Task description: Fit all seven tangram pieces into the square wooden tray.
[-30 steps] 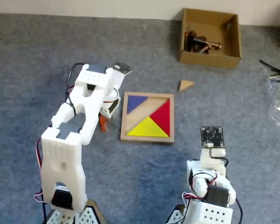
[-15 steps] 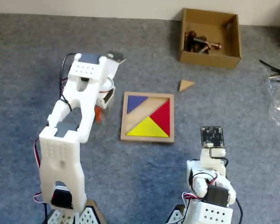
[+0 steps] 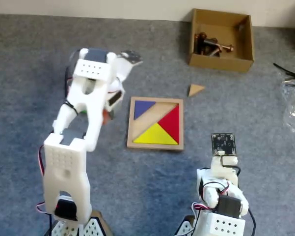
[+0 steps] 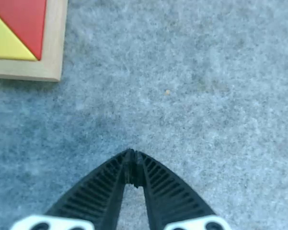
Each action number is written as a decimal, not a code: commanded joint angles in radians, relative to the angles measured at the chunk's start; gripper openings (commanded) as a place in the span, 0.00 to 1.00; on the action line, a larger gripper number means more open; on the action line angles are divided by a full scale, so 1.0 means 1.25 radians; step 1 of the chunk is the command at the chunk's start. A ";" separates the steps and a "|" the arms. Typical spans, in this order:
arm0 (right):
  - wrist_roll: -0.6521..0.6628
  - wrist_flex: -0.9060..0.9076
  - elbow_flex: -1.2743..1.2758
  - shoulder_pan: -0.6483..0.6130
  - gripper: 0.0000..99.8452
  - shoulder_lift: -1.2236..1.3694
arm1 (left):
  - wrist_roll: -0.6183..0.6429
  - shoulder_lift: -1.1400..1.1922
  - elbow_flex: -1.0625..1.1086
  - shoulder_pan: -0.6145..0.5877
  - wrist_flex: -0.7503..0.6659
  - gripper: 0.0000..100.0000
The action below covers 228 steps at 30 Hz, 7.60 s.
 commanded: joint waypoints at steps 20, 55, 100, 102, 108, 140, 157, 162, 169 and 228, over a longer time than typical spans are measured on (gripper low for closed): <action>-0.004 -0.021 0.088 -0.003 0.01 -0.007 | -0.038 -0.104 -0.143 0.206 0.031 0.01; -0.004 -0.021 0.088 -0.003 0.01 -0.007 | -0.317 -0.077 0.006 0.263 -0.054 0.01; -0.004 -0.021 0.088 -0.003 0.01 -0.007 | -0.320 0.105 0.006 0.268 -0.394 0.01; -0.004 -0.021 0.088 -0.003 0.01 -0.007 | -0.322 0.105 0.006 0.265 -0.394 0.01; -0.004 -0.021 0.088 -0.003 0.01 -0.007 | -0.322 0.107 0.006 0.263 -0.394 0.01; -0.004 -0.021 0.087 -0.003 0.01 -0.007 | -0.345 0.102 -0.094 0.268 -0.319 0.18; -0.004 -0.021 0.087 -0.003 0.01 -0.007 | -0.284 0.110 -0.278 0.262 -0.076 0.02; -0.004 -0.021 0.087 -0.003 0.01 -0.007 | -0.171 0.137 -0.257 0.260 -0.080 0.01; -0.004 -0.021 0.087 -0.002 0.01 -0.007 | -0.166 0.244 -0.262 0.263 -0.077 0.01; -0.004 -0.021 0.087 -0.002 0.01 -0.007 | -0.167 -0.185 -0.191 0.105 0.037 0.01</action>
